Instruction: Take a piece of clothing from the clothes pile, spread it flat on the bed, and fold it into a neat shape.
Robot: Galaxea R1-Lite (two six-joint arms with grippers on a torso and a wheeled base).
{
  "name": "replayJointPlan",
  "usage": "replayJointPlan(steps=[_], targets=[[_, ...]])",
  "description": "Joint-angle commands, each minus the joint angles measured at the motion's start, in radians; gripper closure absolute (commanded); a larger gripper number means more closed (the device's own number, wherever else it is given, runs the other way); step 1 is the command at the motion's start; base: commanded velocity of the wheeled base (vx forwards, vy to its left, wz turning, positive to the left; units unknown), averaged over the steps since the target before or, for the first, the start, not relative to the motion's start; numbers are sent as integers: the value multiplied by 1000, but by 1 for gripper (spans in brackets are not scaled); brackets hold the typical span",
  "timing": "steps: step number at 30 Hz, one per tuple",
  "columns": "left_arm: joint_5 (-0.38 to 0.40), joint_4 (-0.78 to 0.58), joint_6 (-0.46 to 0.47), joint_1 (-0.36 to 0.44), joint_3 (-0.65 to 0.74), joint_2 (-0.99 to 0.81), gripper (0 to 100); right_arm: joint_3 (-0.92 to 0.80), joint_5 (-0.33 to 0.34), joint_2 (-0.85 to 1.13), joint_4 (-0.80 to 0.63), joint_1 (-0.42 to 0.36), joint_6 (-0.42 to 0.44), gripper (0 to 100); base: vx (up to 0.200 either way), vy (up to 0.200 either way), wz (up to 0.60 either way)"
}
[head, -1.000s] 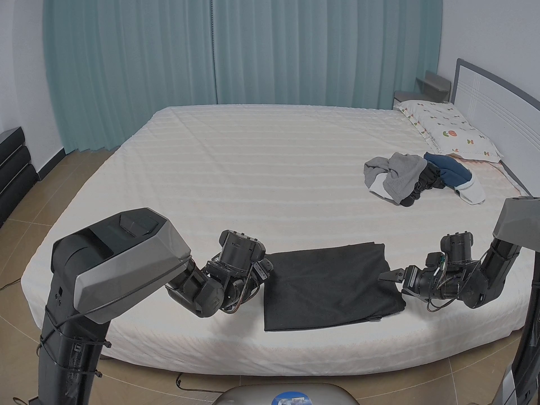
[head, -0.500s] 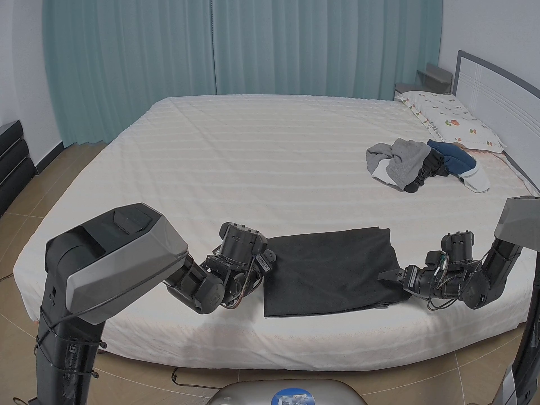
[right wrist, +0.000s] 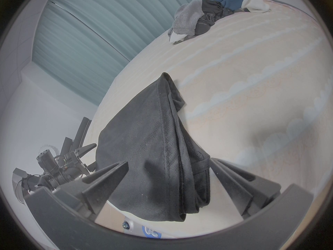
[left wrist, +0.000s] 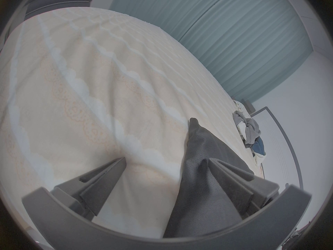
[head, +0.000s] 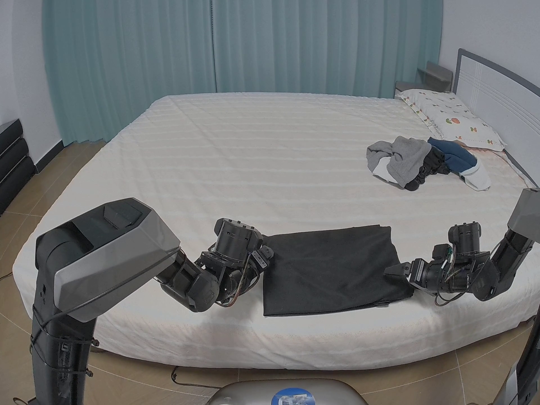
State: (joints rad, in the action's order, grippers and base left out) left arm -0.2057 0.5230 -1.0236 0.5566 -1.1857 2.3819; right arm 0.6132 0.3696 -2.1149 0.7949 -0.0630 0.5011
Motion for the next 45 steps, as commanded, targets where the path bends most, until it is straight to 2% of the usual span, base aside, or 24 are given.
replayJointPlan(steps=[1,2,6,14,25,26,32,36,41,45], targets=[[-3,-6,0,2,9,-23,0,-7,0,19,1,0,-6,0,0,0,0],[-3,-8,0,2,11,-26,0,-7,-1,21,1,0,-7,100,0,0,0],[-3,-9,0,2,18,-40,0,-10,-3,21,-13,3,-18,100,0,0,0],[-4,-9,7,-6,29,-73,0,0,-1,70,-164,35,-133,100,0,0,0],[9,-6,7,0,31,-64,0,5,6,49,-154,34,-138,100,0,0,0],[26,-4,7,2,31,-63,0,5,11,55,-154,34,-136,0,0,0,0],[120,0,7,2,25,-63,0,26,14,70,-140,42,-115,0,0,0,0],[160,0,10,17,9,-53,0,54,14,70,-131,58,-53,0,0,0,0],[151,2,62,40,-20,-6,0,76,14,56,-106,71,5,0,0,0,0],[141,0,62,46,-9,-12,0,77,15,46,-91,83,13,0,0,0,0]])
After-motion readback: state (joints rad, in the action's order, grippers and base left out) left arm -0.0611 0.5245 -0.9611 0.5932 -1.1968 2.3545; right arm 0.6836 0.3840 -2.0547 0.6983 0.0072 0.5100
